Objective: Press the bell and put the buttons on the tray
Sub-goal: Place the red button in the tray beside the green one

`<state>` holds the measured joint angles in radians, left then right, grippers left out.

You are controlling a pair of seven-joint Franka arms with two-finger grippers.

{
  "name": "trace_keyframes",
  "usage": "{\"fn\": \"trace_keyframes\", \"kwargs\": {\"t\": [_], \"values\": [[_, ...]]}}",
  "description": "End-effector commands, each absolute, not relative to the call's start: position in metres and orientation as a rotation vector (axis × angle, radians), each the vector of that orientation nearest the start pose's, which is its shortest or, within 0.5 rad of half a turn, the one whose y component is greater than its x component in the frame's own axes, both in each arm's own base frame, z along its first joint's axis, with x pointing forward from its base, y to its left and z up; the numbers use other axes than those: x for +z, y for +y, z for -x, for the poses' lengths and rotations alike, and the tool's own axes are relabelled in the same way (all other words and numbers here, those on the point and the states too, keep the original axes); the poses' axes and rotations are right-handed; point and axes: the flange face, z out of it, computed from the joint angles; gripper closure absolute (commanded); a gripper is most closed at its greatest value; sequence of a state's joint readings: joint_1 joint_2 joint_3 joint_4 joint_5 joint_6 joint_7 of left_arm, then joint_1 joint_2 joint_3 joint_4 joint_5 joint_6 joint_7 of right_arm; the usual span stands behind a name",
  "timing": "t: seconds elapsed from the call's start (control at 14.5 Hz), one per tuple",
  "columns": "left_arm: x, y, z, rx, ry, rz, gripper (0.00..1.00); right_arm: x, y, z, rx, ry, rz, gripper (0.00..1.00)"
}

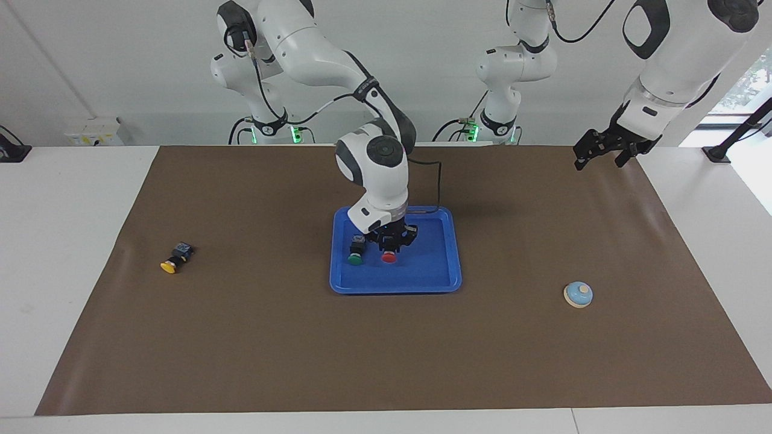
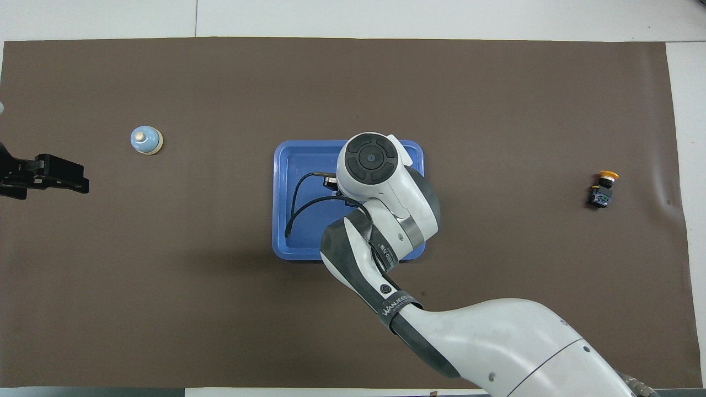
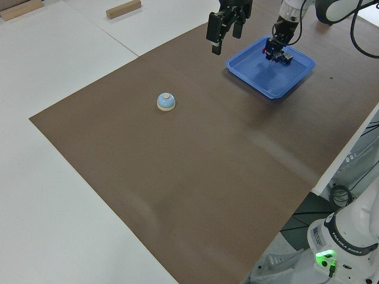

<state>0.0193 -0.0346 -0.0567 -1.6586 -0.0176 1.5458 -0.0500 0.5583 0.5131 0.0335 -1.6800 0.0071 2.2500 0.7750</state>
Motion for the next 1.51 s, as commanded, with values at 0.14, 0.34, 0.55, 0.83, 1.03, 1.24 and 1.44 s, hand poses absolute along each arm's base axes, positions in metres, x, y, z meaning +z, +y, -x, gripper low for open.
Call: {"fn": "trace_keyframes", "kwargs": {"t": [0.14,0.34,0.55,0.83,1.03,1.24,1.44], "values": [[0.604,-0.021,-0.533,0.126,-0.020,3.164,0.00,0.302,0.363,-0.548,-0.048,0.350,3.052,1.00],[0.604,-0.021,-0.533,0.126,-0.020,3.164,0.00,0.302,0.365,-0.548,-0.047,0.393,3.045,1.00],[0.604,-0.021,-0.533,0.128,-0.020,3.164,0.00,0.305,0.379,-0.541,-0.062,0.448,3.023,1.00],[0.604,-0.021,-0.533,0.128,-0.020,3.164,0.00,0.303,0.393,-0.529,-0.061,0.427,3.024,1.00],[0.604,-0.021,-0.533,0.126,-0.020,3.164,0.00,0.304,0.395,-0.528,-0.061,0.421,3.027,0.00],[0.604,-0.021,-0.533,0.128,-0.020,3.164,0.00,0.329,0.398,-0.539,-0.031,0.436,3.043,0.00],[0.604,-0.021,-0.533,0.128,-0.020,3.164,0.00,0.393,0.347,-0.576,-0.051,0.547,3.042,0.00]]}}
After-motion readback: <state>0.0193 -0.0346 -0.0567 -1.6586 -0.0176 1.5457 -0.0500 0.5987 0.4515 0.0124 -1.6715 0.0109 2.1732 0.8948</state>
